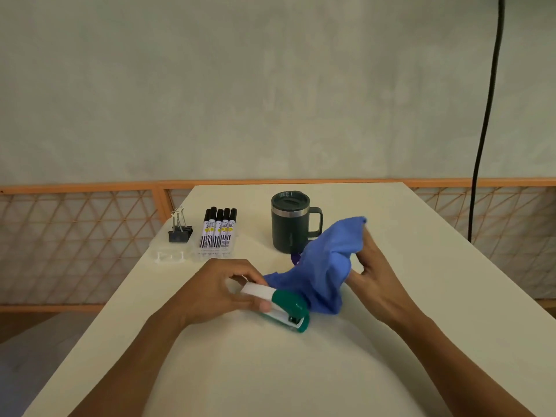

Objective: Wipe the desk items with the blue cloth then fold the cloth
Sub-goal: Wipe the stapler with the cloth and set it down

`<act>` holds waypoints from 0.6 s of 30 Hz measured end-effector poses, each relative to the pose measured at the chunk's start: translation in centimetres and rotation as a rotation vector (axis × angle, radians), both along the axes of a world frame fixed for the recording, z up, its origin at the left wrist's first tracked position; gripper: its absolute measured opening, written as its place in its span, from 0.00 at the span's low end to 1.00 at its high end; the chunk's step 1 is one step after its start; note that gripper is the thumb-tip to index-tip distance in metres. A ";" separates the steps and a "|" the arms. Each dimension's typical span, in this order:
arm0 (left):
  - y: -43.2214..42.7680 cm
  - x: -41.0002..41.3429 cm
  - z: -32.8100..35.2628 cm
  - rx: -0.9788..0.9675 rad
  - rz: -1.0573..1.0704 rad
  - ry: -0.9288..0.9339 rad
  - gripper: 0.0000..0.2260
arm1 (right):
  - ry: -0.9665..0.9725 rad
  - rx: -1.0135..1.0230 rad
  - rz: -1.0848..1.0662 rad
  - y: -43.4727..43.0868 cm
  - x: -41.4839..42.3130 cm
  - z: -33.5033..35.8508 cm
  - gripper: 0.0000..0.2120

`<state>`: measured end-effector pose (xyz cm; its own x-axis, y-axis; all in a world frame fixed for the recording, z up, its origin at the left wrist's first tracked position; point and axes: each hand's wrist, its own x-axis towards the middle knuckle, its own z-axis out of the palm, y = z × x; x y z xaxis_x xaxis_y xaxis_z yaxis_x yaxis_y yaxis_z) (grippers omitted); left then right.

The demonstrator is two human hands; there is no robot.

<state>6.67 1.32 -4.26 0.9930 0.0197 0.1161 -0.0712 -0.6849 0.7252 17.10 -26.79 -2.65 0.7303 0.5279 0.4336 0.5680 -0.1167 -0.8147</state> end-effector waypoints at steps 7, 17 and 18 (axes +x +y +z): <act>-1.5 0.3 0.7 0.018 0.187 -0.407 0.14 | -0.024 0.055 0.029 2.0 -1.9 -1.2 0.06; -4.5 1.4 -1.4 0.380 0.194 -0.943 0.12 | 0.175 0.125 -0.266 3.8 -2.5 -1.8 0.07; -4.4 1.5 -1.6 0.392 0.204 -0.947 0.13 | 0.204 0.140 -0.275 3.8 -2.4 -1.7 0.06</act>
<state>8.15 -3.08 -5.89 0.4741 -0.0304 0.8799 -0.3513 -0.9229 0.1574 14.72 -22.94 -4.34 0.9156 0.2458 0.3183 0.3550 -0.1222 -0.9269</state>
